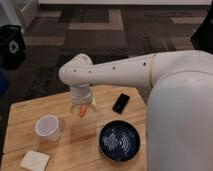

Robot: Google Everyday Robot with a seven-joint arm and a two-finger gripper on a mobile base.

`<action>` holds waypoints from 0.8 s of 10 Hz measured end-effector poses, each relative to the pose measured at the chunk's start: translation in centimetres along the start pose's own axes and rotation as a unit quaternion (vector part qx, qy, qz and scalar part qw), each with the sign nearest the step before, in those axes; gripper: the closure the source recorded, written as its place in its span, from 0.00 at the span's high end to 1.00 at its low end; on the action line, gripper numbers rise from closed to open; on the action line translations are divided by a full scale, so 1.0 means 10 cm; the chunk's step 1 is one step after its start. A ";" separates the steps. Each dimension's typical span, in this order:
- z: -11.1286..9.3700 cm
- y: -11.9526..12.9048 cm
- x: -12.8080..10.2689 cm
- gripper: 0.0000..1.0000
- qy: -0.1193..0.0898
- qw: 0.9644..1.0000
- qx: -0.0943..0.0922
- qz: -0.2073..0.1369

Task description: Place the pepper in the ceramic bowl

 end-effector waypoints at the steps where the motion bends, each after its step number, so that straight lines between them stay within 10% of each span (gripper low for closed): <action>1: 0.00 0.00 0.00 0.65 0.000 1.000 0.000 0.000; 8: 0.05 -0.04 -0.08 0.65 -0.001 1.000 0.019 0.000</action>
